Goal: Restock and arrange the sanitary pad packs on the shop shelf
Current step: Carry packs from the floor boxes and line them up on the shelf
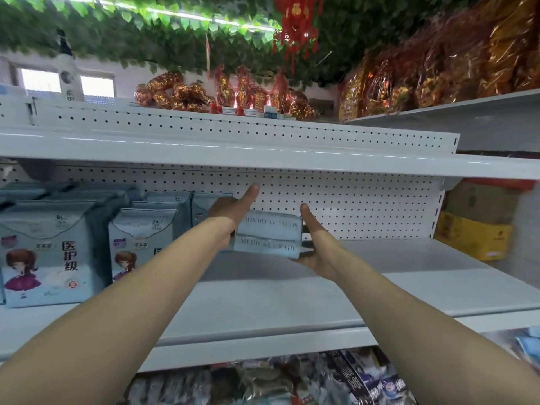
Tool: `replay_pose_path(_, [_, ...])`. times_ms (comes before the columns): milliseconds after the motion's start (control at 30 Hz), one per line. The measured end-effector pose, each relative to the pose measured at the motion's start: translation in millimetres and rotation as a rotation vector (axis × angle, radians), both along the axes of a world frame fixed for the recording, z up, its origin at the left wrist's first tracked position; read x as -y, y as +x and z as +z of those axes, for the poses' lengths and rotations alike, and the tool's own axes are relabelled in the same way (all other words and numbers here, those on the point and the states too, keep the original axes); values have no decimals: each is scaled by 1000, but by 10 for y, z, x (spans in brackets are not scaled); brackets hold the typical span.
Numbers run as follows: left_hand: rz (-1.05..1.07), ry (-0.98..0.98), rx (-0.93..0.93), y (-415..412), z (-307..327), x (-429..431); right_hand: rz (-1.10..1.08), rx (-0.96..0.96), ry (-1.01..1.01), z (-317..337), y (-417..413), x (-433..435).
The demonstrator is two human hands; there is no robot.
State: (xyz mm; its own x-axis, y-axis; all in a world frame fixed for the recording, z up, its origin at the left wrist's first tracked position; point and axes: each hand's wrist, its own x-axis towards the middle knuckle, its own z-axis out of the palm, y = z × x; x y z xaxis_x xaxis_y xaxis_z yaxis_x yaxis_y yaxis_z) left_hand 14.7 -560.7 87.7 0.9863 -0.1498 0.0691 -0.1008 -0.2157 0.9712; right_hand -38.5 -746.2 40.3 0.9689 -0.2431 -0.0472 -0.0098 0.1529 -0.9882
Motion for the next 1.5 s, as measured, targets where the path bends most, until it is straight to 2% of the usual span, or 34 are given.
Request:
replay_pose_path(100, [4, -74, 7, -20, -72, -33, 14, -3, 104, -35, 12, -29])
replay_pose_path(233, [41, -73, 27, 2, -158, -96, 9, 20, 151, -48, 21, -2])
replay_pose_path(400, [-38, -137, -180, -44, -234, -176, -20, 122, 285, -48, 37, 3])
replay_pose_path(500, [-131, -206, -281, -108, -242, -192, 17, 171, 282, -29, 24, -24])
replay_pose_path(633, [-138, -194, -199, -71, -246, -237, 17, 198, 198, 8, -7, -24])
replay_pose_path(900, [-141, -15, -28, -91, -116, -248, 12, 127, 86, 55, -14, 55])
replay_pose_path(1067, [-35, -99, -31, -104, -114, -239, -54, 148, 433, -4, -17, -35])
replay_pose_path(1200, [-137, -127, -291, -198, -117, -254, -27, 176, 610, -63, -3, -133])
replay_pose_path(1267, [-159, -229, -285, -188, -130, -235, -6, 152, 598, -89, -17, -176])
replay_pose_path(1333, [-151, -315, -263, -160, -113, -226, 6, 107, 492, -123, -19, -177])
replay_pose_path(1433, [-127, -302, -213, -83, -51, -326, -34, 91, 337, -158, 29, -67])
replay_pose_path(1500, [-126, -241, -176, -28, 0, -430, -28, 112, 328, -170, 80, 42])
